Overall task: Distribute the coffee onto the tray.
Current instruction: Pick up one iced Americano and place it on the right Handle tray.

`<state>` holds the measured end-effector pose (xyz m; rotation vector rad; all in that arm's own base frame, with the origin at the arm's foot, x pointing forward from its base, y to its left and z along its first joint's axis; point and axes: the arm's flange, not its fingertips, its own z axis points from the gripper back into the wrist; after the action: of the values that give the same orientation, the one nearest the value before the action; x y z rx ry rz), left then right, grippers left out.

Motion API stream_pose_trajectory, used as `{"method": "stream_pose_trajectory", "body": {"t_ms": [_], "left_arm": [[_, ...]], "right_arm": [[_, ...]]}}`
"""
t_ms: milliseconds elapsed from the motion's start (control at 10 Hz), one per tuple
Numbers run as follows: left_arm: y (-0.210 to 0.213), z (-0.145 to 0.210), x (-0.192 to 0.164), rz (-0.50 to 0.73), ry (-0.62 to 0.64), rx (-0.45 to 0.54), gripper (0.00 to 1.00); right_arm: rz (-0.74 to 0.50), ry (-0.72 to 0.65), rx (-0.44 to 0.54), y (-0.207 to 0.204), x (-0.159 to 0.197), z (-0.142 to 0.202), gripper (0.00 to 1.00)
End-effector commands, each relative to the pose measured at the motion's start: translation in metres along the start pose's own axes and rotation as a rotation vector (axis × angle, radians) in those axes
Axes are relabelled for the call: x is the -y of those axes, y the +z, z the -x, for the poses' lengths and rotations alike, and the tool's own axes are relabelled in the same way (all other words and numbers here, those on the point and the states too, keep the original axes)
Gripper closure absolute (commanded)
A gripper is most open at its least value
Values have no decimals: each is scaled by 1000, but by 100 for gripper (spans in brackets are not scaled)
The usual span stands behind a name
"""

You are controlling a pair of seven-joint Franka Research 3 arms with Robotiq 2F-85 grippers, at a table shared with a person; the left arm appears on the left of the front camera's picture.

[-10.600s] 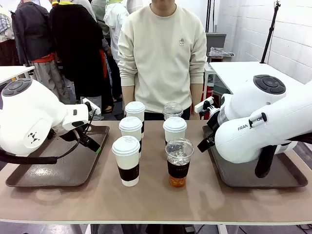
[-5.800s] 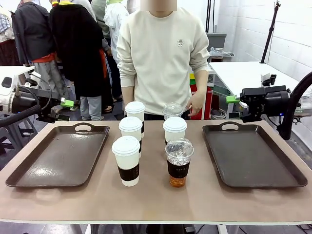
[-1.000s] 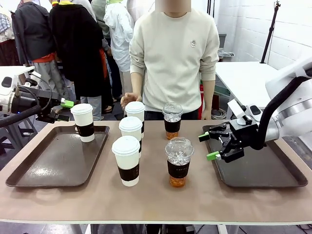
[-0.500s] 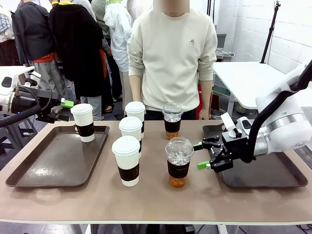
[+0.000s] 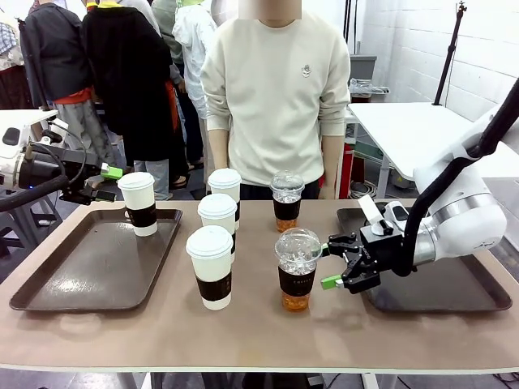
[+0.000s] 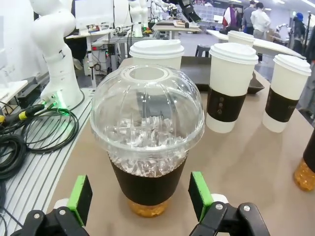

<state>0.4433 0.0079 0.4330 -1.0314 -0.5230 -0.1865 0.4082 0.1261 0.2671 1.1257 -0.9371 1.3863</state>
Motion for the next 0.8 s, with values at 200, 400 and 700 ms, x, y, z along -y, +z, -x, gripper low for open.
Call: {"method": "stream_pose_trajectory", "body": {"t_ms": [200,400,700], "left_arm": [[1,3,2,-1,2,-1,0],[1,3,2,-1,2,-1,0],[1,3,2,-1,2,-1,0]], "right_arm": [[14,44,43,-22,10,8,0],[-15,34,54,-32,13,9,0],[-40,17,86,-42,19,10,0]]}}
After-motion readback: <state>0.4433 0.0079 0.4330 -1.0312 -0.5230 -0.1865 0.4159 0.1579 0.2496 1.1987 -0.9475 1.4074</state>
